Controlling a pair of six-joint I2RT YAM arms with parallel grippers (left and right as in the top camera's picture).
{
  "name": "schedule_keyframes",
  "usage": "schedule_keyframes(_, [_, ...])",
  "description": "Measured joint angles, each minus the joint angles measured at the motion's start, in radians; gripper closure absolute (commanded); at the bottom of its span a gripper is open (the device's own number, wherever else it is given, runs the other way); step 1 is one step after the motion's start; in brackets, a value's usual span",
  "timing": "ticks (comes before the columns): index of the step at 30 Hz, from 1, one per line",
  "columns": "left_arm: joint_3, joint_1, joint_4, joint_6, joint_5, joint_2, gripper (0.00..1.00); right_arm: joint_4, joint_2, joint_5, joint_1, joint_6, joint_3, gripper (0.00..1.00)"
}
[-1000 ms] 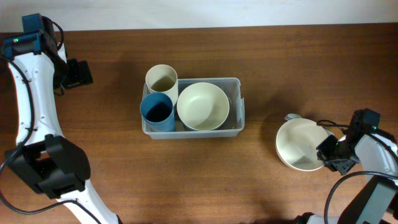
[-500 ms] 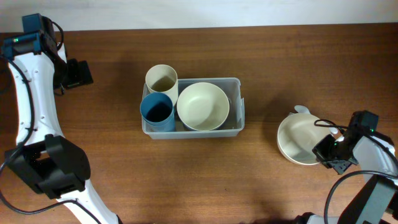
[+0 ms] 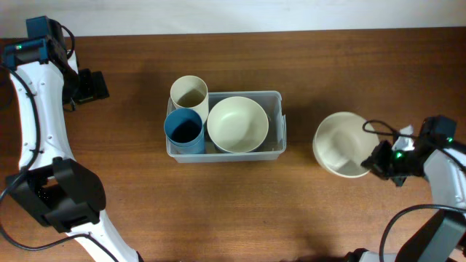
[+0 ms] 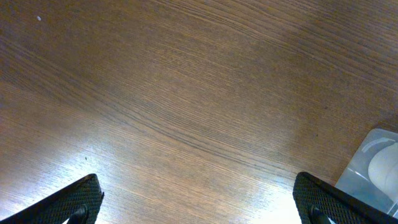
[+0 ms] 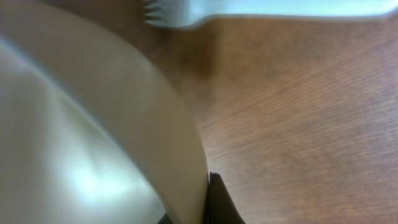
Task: Pack container
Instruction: 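Lift the cream bowl and lower it into the bin onto the stacked bowls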
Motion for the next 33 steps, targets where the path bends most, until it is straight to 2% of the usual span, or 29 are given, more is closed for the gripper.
schedule_keyframes(5, [0.0, 0.0, 0.0, 0.0, 0.0, 0.0, 0.0, -0.064, -0.004, -0.065, 0.013, -0.077, 0.122, 0.96])
schedule_keyframes(8, [0.0, 0.0, 0.0, 0.0, 0.0, 0.0, 0.0, -0.072, -0.005, -0.079, 0.07, -0.1, 0.201, 0.96])
schedule_keyframes(12, [0.0, 0.0, 0.0, 0.0, 0.0, 0.0, 0.0, -0.071, -0.006, -0.035, 0.239, -0.107, 0.31, 0.96])
schedule_keyframes(16, [0.0, 0.0, 0.0, 0.0, 0.0, 0.0, 0.0, -0.063, -0.006, 0.109, 0.46, -0.097, 0.4, 0.96])
schedule_keyframes(23, [0.0, 0.0, 0.0, 0.0, 0.0, 0.0, 0.0, 0.082, 0.026, 0.292, 0.676, -0.055, 0.425, 0.96])
schedule_keyframes(28, [0.0, 0.0, 0.0, 0.0, 0.0, 0.0, 0.0, 0.119, 0.145, 0.32, 0.722, -0.047, 0.426, 0.96])
schedule_keyframes(33, [0.0, 0.0, 0.0, 0.0, 0.0, 0.0, 0.0, 0.137, 0.188, 0.328, 0.756, -0.045, 0.426, 0.96])
